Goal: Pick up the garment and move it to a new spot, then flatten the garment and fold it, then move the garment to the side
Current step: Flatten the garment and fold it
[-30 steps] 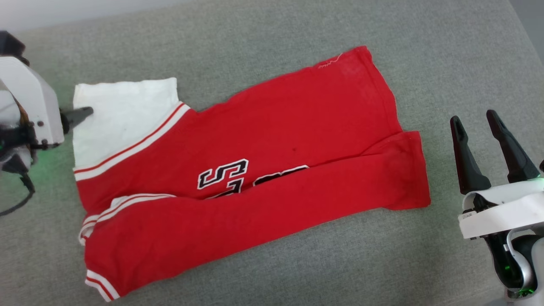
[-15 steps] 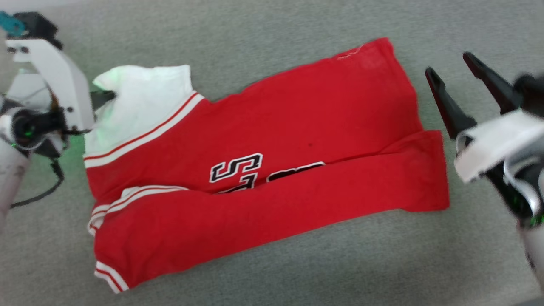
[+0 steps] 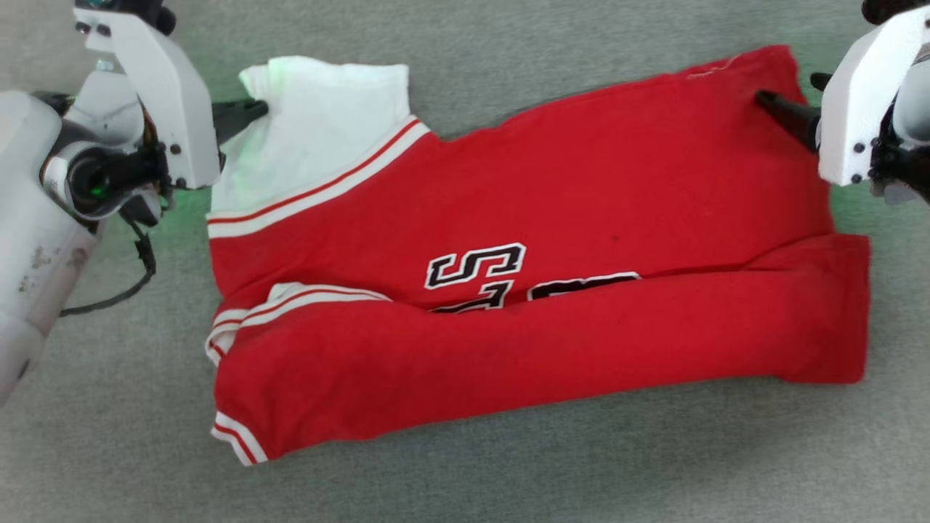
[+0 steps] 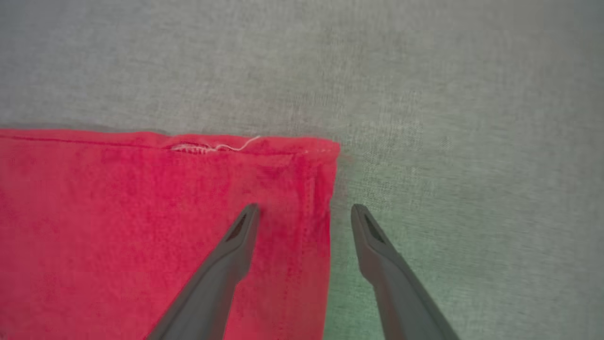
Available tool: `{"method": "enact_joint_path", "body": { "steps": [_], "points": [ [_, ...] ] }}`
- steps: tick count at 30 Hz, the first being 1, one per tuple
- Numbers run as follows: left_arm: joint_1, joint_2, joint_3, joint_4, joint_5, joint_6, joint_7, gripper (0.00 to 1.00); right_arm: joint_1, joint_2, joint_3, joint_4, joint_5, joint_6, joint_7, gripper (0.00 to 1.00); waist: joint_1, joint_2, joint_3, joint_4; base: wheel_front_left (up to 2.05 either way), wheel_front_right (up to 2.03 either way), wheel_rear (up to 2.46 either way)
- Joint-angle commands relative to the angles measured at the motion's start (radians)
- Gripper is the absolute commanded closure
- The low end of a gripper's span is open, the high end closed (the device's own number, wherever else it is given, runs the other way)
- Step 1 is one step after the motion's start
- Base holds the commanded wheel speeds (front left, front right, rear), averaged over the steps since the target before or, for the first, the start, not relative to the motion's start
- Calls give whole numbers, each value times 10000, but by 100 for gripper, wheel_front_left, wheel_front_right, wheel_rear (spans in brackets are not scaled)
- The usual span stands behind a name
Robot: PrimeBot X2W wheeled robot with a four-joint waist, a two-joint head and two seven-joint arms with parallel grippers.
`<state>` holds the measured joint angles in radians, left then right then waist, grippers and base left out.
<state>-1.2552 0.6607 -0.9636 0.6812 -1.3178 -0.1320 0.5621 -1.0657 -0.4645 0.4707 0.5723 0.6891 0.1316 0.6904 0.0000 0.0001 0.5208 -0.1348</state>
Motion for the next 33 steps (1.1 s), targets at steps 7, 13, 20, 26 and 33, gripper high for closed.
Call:
{"method": "enact_joint_path", "body": {
  "steps": [7,13,20,26,33],
  "points": [
    [-11,39,-339,27,-297,39,-169,100,-559,-221,420,674,620,-18,493,0,0,-1,313,334,0,0,0],
    [-138,-75,-508,-191,-496,38,-511,100,-682,-267,757,974,964,-18,117,100,0,-1,326,482,0,0,0],
    [34,-67,-607,-725,-778,24,-1544,100,-387,-579,1206,572,1388,-18,-1349,100,0,-1,-346,687,0,0,0],
    [753,429,-650,-2182,-1244,24,-2679,100,608,-1289,1867,-464,2252,-18,-2129,100,0,-1,-1392,885,0,0,0],
    [2007,1536,-1020,-4501,-1418,24,-3834,100,2138,-3056,2725,-2467,3204,-18,-2754,100,0,-1,-2220,1172,0,0,0]
  ]
}}
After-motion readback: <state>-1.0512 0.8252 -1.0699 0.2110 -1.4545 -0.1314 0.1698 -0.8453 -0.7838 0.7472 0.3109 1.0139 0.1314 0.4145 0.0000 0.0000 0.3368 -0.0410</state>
